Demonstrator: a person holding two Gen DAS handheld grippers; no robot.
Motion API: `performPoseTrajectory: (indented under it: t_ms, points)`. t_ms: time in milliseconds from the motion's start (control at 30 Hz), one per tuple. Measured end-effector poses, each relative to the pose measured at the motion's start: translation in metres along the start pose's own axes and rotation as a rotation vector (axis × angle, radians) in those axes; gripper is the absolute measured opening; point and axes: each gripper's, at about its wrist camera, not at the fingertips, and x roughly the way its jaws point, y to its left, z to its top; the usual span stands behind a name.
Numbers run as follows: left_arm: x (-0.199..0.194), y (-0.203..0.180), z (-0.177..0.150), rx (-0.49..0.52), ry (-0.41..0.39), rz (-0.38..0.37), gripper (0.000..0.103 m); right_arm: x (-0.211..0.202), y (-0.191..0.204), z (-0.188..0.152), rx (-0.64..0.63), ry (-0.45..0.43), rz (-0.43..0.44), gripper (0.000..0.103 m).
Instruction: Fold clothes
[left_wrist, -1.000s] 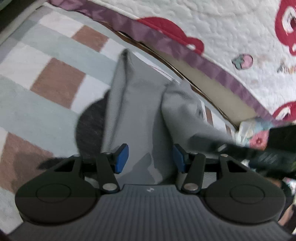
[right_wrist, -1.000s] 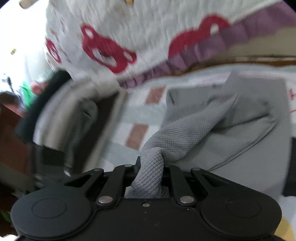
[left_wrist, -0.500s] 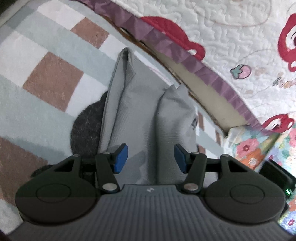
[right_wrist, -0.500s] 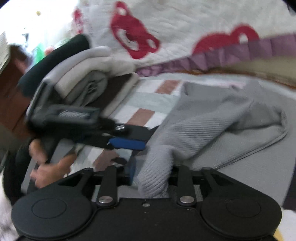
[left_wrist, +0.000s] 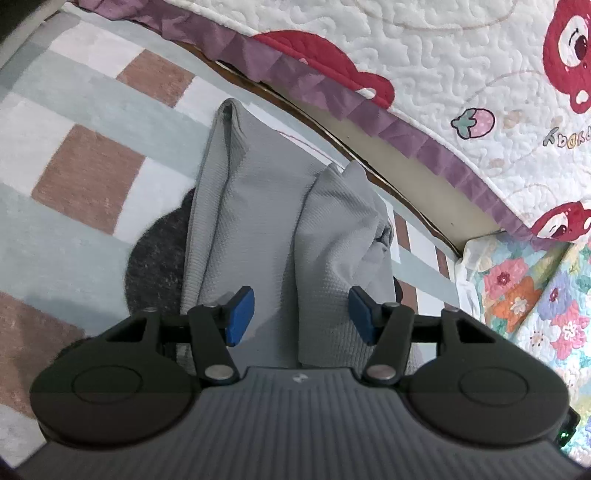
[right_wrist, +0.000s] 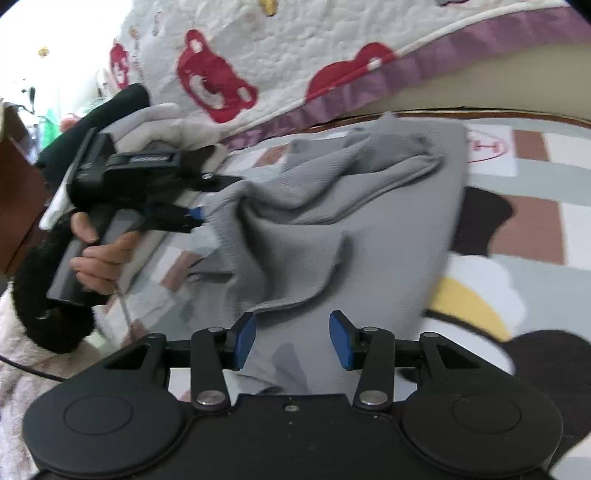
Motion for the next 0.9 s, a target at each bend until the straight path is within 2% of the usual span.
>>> performPoseTrajectory:
  t_ms: [67, 233, 367, 400, 433, 500, 567, 633, 667, 733, 767, 800, 833, 900]
  points:
    - [-0.001, 0.001, -0.001, -0.007, -0.004, -0.017, 0.056, 0.011, 0.002, 0.001, 0.006, 0.016, 0.025, 0.05]
    - [-0.01, 0.004, -0.002, -0.044, -0.031, -0.083, 0.058, 0.039, 0.008, 0.004, 0.001, 0.039, -0.016, 0.053]
    - [-0.006, 0.003, -0.002, 0.002, -0.002, 0.02, 0.061, 0.054, 0.02, 0.002, -0.019, 0.008, -0.091, 0.054]
    - [-0.005, 0.003, -0.002, 0.016, 0.001, 0.046, 0.061, 0.055, 0.025, 0.002, -0.042, 0.009, -0.088, 0.054]
    - [-0.005, 0.005, -0.002, 0.01, 0.007, 0.044, 0.061, 0.057, 0.029, 0.001, -0.067, 0.011, -0.082, 0.054]
    - [-0.005, 0.012, -0.001, -0.043, 0.014, -0.018, 0.061, 0.06, 0.03, 0.004, -0.059, 0.02, -0.062, 0.054]
    - [-0.006, 0.015, -0.001, -0.07, 0.02, -0.053, 0.061, 0.057, 0.027, 0.009, -0.036, -0.026, -0.15, 0.055]
    - [-0.005, 0.015, -0.001, -0.065, 0.025, -0.053, 0.061, 0.051, 0.021, 0.014, 0.006, -0.088, -0.236, 0.059]
    - [-0.004, 0.015, -0.002, -0.064, 0.031, -0.057, 0.061, 0.049, 0.013, 0.017, 0.062, -0.108, -0.197, 0.059]
    - [-0.003, 0.017, -0.003, -0.098, 0.051, -0.104, 0.061, 0.051, -0.001, 0.019, 0.155, -0.09, -0.062, 0.059]
    - [-0.004, 0.019, -0.004, -0.13, 0.061, -0.141, 0.061, 0.054, 0.001, 0.019, 0.147, -0.089, -0.027, 0.058]
    - [-0.006, 0.021, -0.006, -0.159, 0.065, -0.167, 0.061, 0.056, 0.004, 0.019, 0.134, -0.089, 0.006, 0.054]
    - [-0.009, 0.022, -0.008, -0.187, 0.066, -0.186, 0.061, 0.057, 0.011, 0.02, 0.1, -0.093, 0.04, 0.042]
    - [-0.015, 0.019, -0.012, -0.175, 0.082, -0.161, 0.062, 0.058, 0.027, 0.021, 0.031, -0.097, 0.096, 0.028]
